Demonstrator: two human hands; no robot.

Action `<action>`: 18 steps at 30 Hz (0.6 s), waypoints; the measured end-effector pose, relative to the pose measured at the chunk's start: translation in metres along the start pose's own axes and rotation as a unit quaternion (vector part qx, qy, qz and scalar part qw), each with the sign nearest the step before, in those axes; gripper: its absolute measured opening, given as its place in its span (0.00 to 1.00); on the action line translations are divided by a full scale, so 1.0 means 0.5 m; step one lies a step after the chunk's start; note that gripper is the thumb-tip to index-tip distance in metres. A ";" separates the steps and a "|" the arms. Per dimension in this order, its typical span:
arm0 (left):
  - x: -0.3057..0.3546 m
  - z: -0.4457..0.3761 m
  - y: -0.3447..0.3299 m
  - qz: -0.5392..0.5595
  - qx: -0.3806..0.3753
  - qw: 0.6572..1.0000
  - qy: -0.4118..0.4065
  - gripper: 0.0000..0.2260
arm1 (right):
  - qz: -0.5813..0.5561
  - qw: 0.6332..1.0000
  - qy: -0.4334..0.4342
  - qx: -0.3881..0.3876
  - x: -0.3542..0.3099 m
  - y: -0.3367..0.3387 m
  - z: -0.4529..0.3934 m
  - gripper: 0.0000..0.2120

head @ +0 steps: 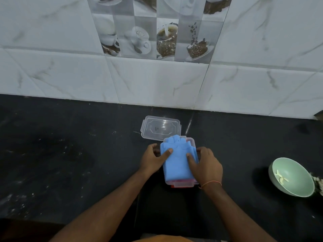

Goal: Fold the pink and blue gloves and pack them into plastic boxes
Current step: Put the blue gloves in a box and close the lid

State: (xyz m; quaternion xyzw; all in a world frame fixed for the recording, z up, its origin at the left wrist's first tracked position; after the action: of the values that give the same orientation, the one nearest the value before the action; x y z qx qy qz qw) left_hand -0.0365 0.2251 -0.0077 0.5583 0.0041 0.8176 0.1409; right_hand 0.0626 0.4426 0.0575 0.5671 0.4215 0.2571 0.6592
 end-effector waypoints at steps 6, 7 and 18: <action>0.116 0.054 0.025 -0.262 -0.016 0.926 -0.270 0.36 | -0.035 0.965 0.250 0.072 -0.064 0.066 -0.013 0.23; 0.142 0.073 0.021 -0.320 -0.030 0.886 -0.335 0.32 | -0.023 0.952 0.303 0.038 -0.079 0.068 -0.015 0.23; 0.115 0.043 -0.081 -0.505 -0.221 0.747 -0.372 0.21 | 0.141 0.890 0.365 -0.236 -0.097 -0.049 -0.042 0.42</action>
State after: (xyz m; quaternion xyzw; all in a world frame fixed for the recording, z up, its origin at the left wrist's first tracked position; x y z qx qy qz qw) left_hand -0.0270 0.2743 0.0462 0.6880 0.0519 0.3333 0.6426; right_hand 0.0165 0.4086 0.0468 0.3148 0.4751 0.6281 0.5298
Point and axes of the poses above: each hand's wrist, its own z-axis away from the middle knuckle, its own y-axis out of the back of the hand, x = y × z, the point moved 6 cm from there along -z, towards the middle knuckle, and after that the axes turned 9 degrees about z, right-handed, at the moved point
